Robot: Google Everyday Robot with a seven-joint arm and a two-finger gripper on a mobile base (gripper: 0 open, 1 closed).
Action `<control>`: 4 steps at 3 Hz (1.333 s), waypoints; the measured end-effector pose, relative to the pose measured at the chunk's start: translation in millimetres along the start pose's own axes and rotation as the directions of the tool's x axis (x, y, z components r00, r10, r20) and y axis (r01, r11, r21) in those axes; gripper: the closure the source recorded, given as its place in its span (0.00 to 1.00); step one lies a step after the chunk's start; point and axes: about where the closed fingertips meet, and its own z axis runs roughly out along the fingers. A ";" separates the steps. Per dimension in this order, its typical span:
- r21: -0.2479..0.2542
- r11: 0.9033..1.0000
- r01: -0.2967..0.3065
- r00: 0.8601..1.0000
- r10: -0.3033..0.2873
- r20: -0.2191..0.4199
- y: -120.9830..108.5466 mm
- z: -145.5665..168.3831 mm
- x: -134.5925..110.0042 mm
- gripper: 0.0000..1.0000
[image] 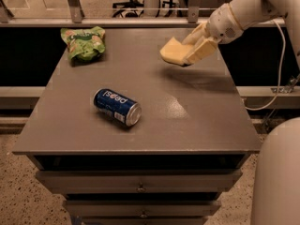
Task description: Move sponge near pepsi can
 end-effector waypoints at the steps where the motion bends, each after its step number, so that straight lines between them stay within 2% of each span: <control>1: -0.119 0.993 0.027 1.000 -0.028 -0.001 31.5 11.4 -5.0 1.00; 2: -0.211 0.977 0.042 0.999 -0.041 0.009 56.4 24.7 -8.8 1.00; 4: -0.353 0.934 0.048 0.998 -0.030 0.055 105.5 53.9 -14.0 1.00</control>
Offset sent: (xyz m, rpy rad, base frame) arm -0.0953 0.0372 -0.0339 -0.0379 0.2256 0.3013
